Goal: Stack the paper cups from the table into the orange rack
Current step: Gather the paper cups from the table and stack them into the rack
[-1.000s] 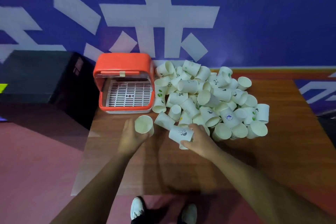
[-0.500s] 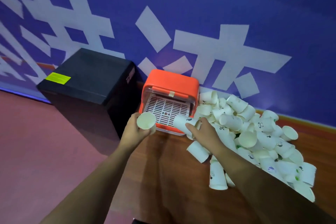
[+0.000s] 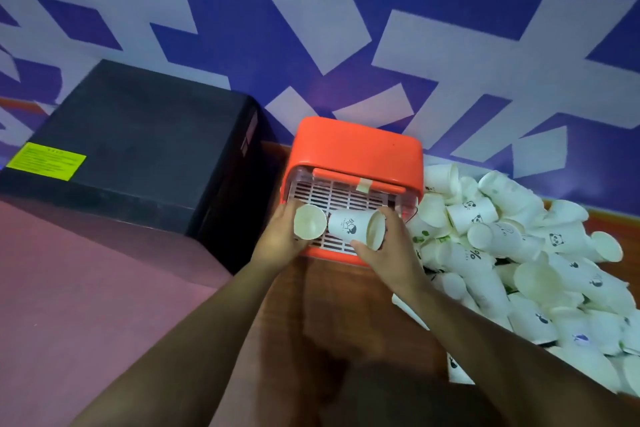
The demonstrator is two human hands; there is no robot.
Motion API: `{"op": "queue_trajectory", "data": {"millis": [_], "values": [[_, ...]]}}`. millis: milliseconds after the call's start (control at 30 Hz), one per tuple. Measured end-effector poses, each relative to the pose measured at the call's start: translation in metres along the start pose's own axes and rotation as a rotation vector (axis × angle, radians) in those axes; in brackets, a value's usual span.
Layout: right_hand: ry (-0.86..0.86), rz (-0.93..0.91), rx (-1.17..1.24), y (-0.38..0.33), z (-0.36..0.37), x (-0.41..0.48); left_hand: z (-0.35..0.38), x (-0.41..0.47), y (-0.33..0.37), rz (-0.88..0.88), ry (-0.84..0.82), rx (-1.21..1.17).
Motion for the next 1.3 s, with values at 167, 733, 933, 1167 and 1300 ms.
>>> {"op": "queue_trajectory", "data": {"millis": [167, 733, 933, 1167, 1300], "values": [[0.018, -0.034, -0.007, -0.012, 0.013, 0.017, 0.008, 0.014, -0.007, 0.051, -0.005, 0.413], [-0.023, -0.203, -0.128, -0.057, 0.046, 0.027, -0.018, -0.007, -0.008, -0.052, 0.068, -0.265], [0.003, -0.266, -0.063, -0.070, 0.049, 0.026, -0.018, -0.008, -0.014, -0.097, 0.089, -0.226], [-0.008, -0.165, 0.024, -0.058, 0.053, 0.029, -0.017, -0.005, -0.014, -0.032, 0.047, 0.002], [-0.048, -0.145, 0.017, -0.058, 0.055, 0.029, -0.017, 0.004, -0.022, -0.110, 0.027, 0.036]]}}
Point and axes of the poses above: each hand's wrist, its own x-axis towards the middle knuckle, its own z-axis out of the palm, y = z × x, the point moved 8 cm from there along x, towards the middle knuckle, and after that the axes turned 13 degrees about z, right-handed, at the moved point
